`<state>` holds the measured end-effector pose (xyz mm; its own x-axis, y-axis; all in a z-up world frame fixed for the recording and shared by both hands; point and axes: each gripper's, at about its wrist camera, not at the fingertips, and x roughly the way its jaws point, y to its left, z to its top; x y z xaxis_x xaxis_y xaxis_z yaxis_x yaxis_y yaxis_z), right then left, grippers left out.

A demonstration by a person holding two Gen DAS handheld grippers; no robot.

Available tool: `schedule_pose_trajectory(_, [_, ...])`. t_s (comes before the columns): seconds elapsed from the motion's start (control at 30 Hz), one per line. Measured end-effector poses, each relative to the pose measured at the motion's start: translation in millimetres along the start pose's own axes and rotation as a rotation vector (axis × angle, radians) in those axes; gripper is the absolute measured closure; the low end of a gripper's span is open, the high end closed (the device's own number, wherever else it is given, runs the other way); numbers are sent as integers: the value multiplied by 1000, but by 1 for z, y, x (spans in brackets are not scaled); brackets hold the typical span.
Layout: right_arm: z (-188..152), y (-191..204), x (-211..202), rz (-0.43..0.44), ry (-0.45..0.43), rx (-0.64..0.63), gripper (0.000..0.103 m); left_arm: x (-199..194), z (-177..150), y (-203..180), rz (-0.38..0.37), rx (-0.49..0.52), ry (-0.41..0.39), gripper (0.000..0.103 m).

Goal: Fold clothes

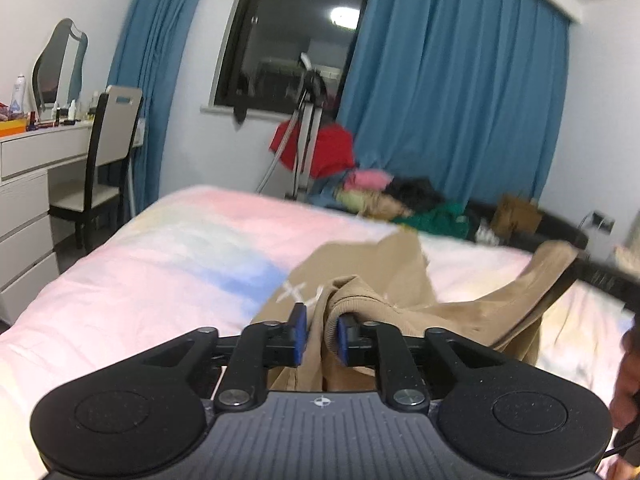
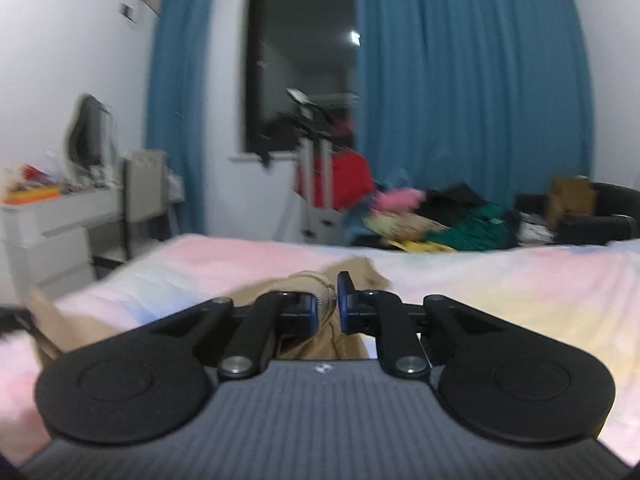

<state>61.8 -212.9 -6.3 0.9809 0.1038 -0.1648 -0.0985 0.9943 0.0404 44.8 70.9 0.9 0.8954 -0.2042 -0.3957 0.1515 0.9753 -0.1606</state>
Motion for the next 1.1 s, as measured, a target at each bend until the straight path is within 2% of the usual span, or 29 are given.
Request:
schedule_pose_trajectory(0.03, [0,1,-1,10,-4,-2,91,3,-2,-2,15,18,21,79])
schedule_pose_trajectory(0.1, [0,2,-3,20,-16,-6,91,8,-5,-5,36,60,51,55])
schedule_pose_trajectory(0.23, [2,-2,-3,31,-26,6,91,13,-16,-26,121,223,52,41])
schedule_pose_trajectory(0.3, [4,-5,-2,28,-28,17,91,13,-24,-39,136,316,34,34])
schedule_pose_trajectory(0.47, [7,-10,-3,22,-37,51,91,16,-47,-73,167,573,-7,29])
schedule_pose_trajectory(0.63, [10,-12,-11,13,-76,75,91,20,-79,-103,159,839,-56,27])
schedule_pose_trajectory(0.73, [12,-13,-15,8,-104,89,91,27,-98,-115,180,937,-51,25])
schedule_pose_trajectory(0.9, [16,-12,-22,22,-146,92,91,50,-112,-126,314,985,-91,23])
schedule_pose_trajectory(0.93, [15,-12,-20,20,-138,91,91,55,-111,-127,340,969,-95,22])
schedule_pose_trajectory(1.03, [12,-13,-14,9,-99,87,90,63,-97,-123,409,857,-101,22])
schedule_pose_trajectory(1.1, [11,-14,-10,1,-74,84,90,58,-79,-112,462,718,-154,22])
